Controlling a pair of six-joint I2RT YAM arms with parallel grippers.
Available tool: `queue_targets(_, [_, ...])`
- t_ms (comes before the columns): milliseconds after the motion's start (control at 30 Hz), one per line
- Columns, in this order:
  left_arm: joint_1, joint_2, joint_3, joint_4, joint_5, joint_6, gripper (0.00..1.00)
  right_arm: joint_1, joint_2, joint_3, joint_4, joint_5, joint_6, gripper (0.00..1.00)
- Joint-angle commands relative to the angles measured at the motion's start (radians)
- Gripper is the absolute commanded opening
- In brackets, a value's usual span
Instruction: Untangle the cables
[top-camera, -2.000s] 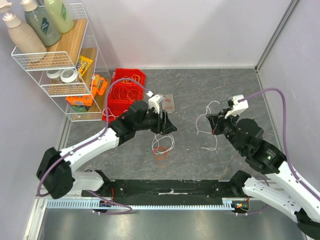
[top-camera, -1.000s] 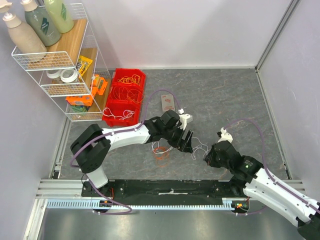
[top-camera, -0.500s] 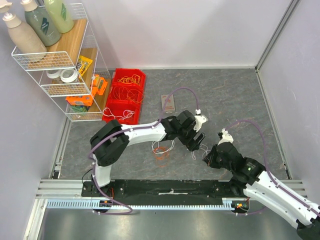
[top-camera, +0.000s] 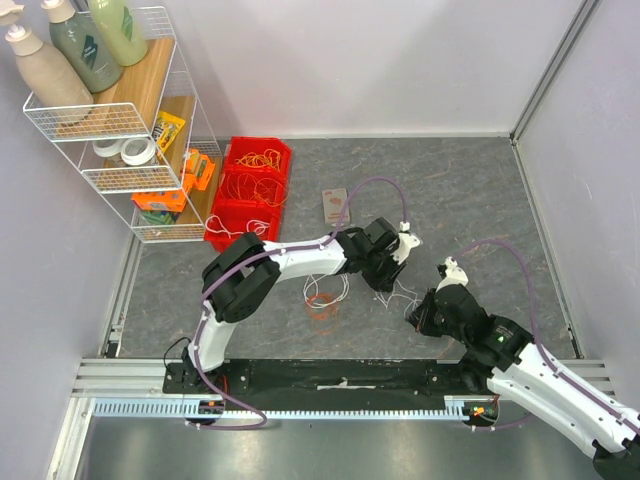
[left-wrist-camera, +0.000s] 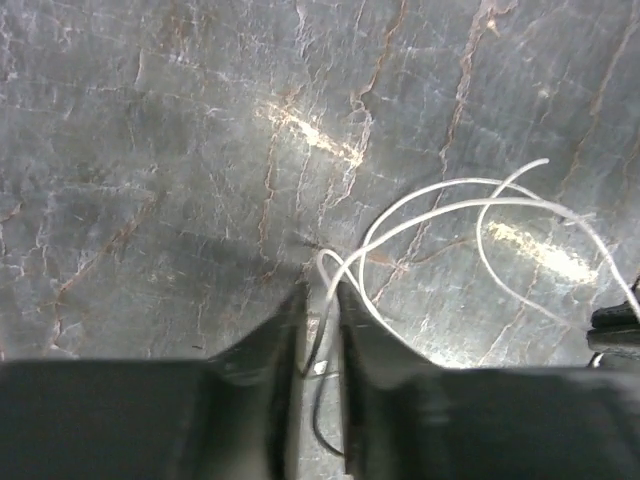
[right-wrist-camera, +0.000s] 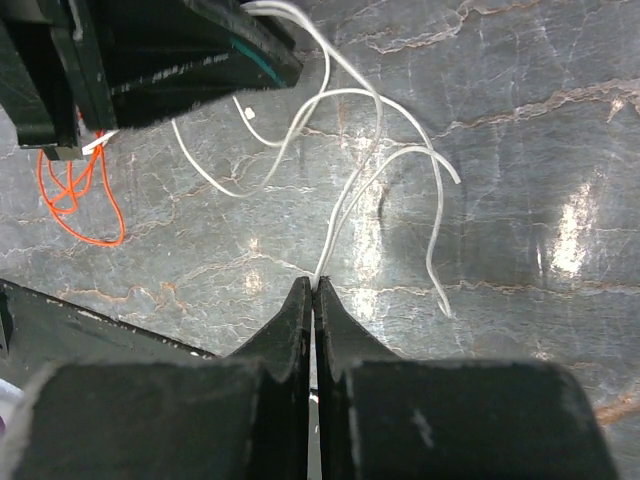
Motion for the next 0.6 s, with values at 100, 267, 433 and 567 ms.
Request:
queue_targets(100, [0.027,-0.160,-0.041,0.030,-0.120,-0.009,0.02,-0.004,0.002,0.072,0.023,0.012,-0.035,0.29])
queue_targets(267, [0.087,-0.335,-0.092,-0.083,-0.417,-0.021,0.02,-0.004,0.080,0.101,0.065,-0.012,-0.112,0.75])
queue_targets(433, [0.282,-0.485,-0.124,-0.183,-0.471,-0.127,0.02,-0.004,0.131,0.135,0.097,-0.004,-0.148,0.78])
queue_targets(567, [0.450,-0.599,-0.164,-0.169,-0.517,-0.245,0.02,-0.004,0.157,0.148,0.117,-0.006,-0.158,0.78])
